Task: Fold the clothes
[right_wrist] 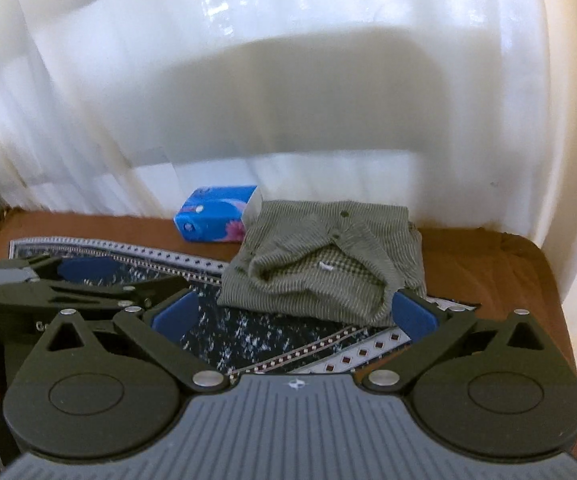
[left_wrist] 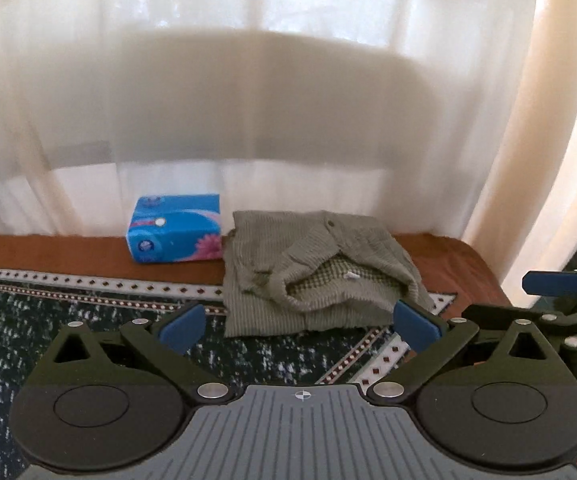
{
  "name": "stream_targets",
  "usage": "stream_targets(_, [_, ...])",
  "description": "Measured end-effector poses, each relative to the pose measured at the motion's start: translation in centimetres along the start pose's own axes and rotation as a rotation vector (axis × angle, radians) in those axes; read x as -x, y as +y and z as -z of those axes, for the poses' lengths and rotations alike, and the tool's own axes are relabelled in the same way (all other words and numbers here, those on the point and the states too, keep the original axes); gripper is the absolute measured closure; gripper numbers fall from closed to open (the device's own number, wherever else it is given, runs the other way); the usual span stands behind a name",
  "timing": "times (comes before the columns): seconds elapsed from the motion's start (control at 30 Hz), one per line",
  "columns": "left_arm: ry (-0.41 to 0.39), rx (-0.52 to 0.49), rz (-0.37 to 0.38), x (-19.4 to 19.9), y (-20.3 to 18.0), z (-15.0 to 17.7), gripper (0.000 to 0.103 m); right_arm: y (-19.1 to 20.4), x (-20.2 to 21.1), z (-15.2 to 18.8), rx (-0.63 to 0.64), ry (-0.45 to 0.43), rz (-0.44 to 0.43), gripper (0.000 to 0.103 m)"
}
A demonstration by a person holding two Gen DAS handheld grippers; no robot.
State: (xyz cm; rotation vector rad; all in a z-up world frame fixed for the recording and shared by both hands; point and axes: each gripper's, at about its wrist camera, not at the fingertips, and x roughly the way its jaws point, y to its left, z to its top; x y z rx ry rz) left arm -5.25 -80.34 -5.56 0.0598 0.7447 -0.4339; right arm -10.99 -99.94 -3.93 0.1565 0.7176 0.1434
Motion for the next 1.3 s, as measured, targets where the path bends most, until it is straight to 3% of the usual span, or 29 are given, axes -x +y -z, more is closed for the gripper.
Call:
stream_targets(0.27, [0.025,-0.028,-0.042,0.2,-0.7,0.8,0.000,-0.1,-0.1,1.1,0.002,0.044,0.036,0.000])
stream_targets(0.8, [0.109,-0.020,-0.046,-1.3,-0.8,1.6,0.000,-0.7,-0.9,2.1,0.019,0.090,0.067,0.000])
stream_targets(1.3, [0.127,-0.022,-0.053,-2.3,-0.6,1.4,0.000,-1.2,-2.5,2.1,0.027,0.116,0.061,0.000])
